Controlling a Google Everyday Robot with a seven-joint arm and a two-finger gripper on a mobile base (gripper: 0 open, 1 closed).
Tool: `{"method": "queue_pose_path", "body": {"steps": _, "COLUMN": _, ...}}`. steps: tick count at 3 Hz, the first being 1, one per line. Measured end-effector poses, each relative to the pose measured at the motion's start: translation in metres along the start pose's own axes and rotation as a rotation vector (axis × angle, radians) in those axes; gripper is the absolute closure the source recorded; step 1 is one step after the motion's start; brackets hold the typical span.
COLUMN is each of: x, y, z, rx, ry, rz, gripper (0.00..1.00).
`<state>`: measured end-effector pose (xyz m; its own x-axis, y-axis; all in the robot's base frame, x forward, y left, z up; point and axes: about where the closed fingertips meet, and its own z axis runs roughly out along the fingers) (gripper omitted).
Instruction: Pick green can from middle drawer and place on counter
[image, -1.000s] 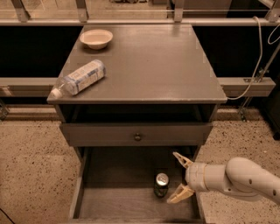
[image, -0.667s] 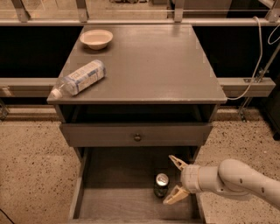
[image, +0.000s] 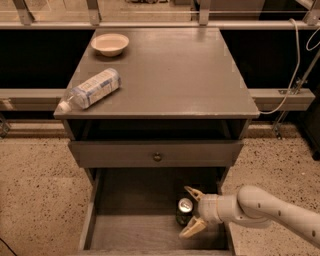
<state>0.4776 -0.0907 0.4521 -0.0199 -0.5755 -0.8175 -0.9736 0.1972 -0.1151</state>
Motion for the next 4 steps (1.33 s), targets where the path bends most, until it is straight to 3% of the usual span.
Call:
{"method": "queue_pose_path", "body": {"steps": 1, "x": 0.011, "y": 0.006, "z": 0.013, "rx": -0.037, "ry": -0.016, "rz": 0.026, "gripper": 0.26}}
{"method": "queue_pose_path", "body": {"steps": 2, "x": 0.018, "y": 0.009, "z": 0.020, "rx": -0.045, "ry": -0.084, "rz": 0.078, "gripper": 0.50}}
{"method": "queue_pose_path", "body": {"steps": 3, "x": 0.009, "y": 0.005, "z": 0.016, "rx": -0.027, "ry": -0.235, "rz": 0.134, "gripper": 0.73}}
{"method": "queue_pose_path", "body": {"steps": 4, "x": -0.038, "y": -0.002, "z": -0.024, "rx": -0.007, "ry": -0.383, "rz": 0.099, "gripper": 0.95}}
